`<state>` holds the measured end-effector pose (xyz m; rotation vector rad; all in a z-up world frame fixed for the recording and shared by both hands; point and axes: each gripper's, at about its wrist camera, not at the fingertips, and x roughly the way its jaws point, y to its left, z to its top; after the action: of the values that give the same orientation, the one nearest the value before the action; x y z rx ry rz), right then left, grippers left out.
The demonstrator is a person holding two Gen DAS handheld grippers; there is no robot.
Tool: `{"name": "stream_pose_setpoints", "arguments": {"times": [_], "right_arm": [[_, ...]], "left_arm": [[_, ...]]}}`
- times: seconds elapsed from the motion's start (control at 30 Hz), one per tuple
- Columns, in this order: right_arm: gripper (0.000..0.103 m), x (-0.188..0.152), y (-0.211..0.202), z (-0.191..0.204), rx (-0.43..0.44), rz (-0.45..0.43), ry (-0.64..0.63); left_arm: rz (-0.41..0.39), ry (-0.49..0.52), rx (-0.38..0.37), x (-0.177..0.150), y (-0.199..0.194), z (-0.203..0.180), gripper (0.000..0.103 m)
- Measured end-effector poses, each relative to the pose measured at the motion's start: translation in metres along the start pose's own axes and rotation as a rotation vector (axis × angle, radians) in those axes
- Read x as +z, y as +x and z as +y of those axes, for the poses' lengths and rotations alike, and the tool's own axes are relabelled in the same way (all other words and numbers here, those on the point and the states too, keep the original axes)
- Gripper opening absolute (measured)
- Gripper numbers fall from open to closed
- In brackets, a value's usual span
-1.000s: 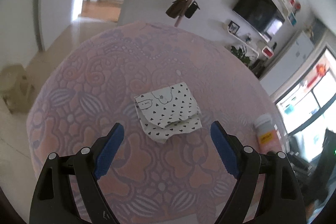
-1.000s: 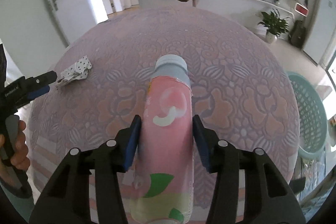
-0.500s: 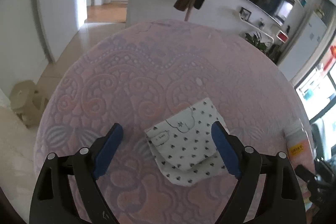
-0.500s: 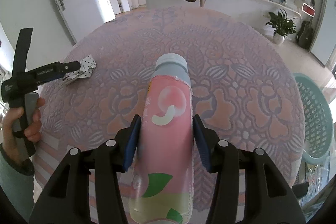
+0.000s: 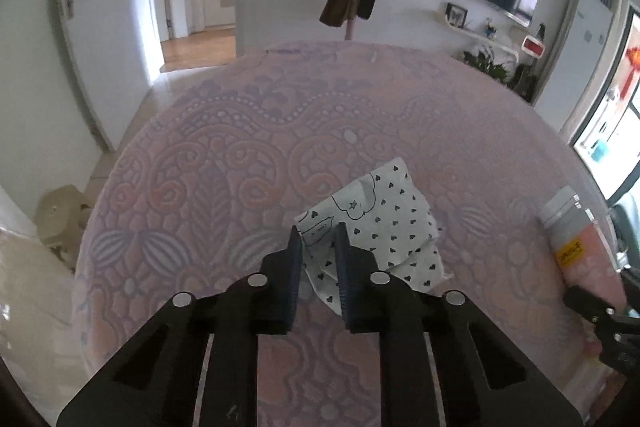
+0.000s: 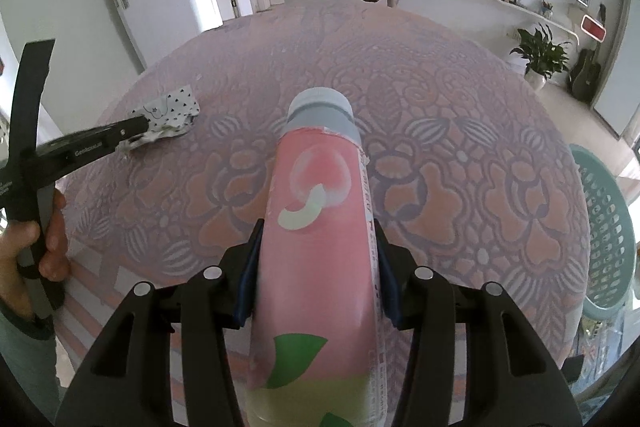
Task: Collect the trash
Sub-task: 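Grasp the pink drink bottle with the right tool while the left tool grasps the polka-dot paper, then carry both items over the blue basket and open both tools to drop them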
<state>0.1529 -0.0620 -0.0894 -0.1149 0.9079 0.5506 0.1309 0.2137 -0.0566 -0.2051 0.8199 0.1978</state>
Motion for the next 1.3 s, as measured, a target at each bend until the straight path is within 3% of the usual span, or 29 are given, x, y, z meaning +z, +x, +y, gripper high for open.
{"name": "stream_pose_setpoints", "arguments": {"times": [0.2, 0.33, 0.7, 1.0, 1.3], "right_arm": [[0.046, -0.001, -0.009, -0.008, 0.035, -0.011, 0.02], [0.046, -0.002, -0.026, -0.013, 0.064, -0.046, 0.032], [0.046, 0.007, -0.07, -0.044, 0.038, -0.163, 0.088], [0.046, 0.012, -0.092, -0.096, -0.035, -0.22, 0.162], [0.046, 0.015, -0.115, -0.179, -0.136, -0.28, 0.286]], "left_arm": [[-0.064, -0.034, -0.164, -0.004, -0.026, -0.01, 0.002], [-0.076, -0.008, -0.165, -0.002, -0.036, -0.029, 0.002], [-0.137, 0.028, -0.278, 0.017, -0.059, -0.08, 0.002], [-0.177, 0.137, -0.363, 0.029, -0.066, -0.151, 0.002], [-0.194, 0.27, -0.459, 0.048, -0.053, -0.246, 0.002]]}}
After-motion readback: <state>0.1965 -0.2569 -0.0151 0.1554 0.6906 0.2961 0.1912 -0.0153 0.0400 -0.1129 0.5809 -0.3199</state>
